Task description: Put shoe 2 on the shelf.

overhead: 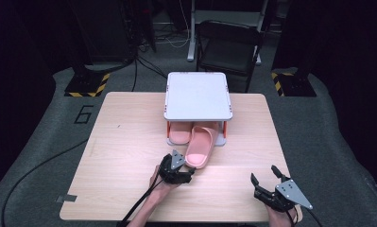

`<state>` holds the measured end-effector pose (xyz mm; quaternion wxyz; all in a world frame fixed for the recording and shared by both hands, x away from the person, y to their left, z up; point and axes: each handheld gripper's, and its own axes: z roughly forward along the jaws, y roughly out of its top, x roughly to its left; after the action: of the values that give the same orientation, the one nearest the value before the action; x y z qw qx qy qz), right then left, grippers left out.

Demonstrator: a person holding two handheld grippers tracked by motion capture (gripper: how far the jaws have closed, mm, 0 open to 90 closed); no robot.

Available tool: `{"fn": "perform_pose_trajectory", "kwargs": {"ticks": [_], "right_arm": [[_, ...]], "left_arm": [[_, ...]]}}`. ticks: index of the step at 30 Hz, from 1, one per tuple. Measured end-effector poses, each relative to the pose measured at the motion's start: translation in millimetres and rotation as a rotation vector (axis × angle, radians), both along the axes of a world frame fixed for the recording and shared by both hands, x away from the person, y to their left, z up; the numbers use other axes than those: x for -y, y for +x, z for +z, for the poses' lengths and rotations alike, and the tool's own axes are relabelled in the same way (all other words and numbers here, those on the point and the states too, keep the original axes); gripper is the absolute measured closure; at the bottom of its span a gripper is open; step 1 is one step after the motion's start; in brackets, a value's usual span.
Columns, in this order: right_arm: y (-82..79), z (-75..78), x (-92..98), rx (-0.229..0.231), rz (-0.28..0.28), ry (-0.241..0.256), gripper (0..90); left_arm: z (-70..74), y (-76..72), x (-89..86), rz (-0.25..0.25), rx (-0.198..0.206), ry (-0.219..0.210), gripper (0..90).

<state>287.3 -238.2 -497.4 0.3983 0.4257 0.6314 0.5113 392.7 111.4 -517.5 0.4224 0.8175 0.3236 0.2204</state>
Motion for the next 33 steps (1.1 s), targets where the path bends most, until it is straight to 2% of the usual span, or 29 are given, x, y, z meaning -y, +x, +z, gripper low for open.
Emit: {"fn": "perform_pose_trajectory", "kwargs": {"ticks": [4, 5, 7, 9, 15, 16, 17, 19, 22, 33], "right_arm": [[0.3, -0.2, 2.1, 0.0, -0.003, 0.006, 18.6], [0.2, -0.2, 2.2, 0.001, -0.004, 0.008, 18.6], [-0.1, 0.0, 2.2, 0.001, -0.004, 0.007, 18.7], [-0.2, 0.0, 2.0, 0.001, -0.004, 0.006, 18.7], [0.4, -0.5, 2.1, -0.001, -0.003, 0.007, 18.7], [0.5, -0.4, 2.0, -0.001, -0.003, 0.007, 18.7], [0.4, -0.3, 2.0, -0.002, -0.003, 0.006, 18.7], [0.4, -0.2, 2.0, -0.001, -0.002, 0.004, 18.8], [0.4, -0.4, 1.9, 0.001, -0.002, 0.005, 18.7], [0.7, -0.5, 2.2, 0.0, -0.001, 0.006, 18.7]], "left_arm": [[3.3, 9.8, 10.6, 0.033, 0.03, -0.017, 30.4], [3.6, 12.4, 12.8, 0.036, 0.025, -0.031, 31.9], [3.8, 19.3, 16.8, 0.051, 0.036, -0.034, 33.5], [2.9, 25.9, 20.7, 0.063, 0.032, -0.061, 35.0], [3.6, 44.5, 26.5, 0.106, 0.014, -0.102, 36.6], [4.3, 46.3, 26.5, 0.099, 0.005, -0.094, 37.2], [3.7, 48.5, 28.4, 0.109, 0.013, -0.095, 37.2], [2.9, 52.6, 31.5, 0.126, 0.014, -0.112, 37.5], [2.9, 59.5, 33.9, 0.139, 0.016, -0.115, 37.5], [3.7, 78.8, 38.4, 0.166, -0.012, -0.136, 37.5]]}}
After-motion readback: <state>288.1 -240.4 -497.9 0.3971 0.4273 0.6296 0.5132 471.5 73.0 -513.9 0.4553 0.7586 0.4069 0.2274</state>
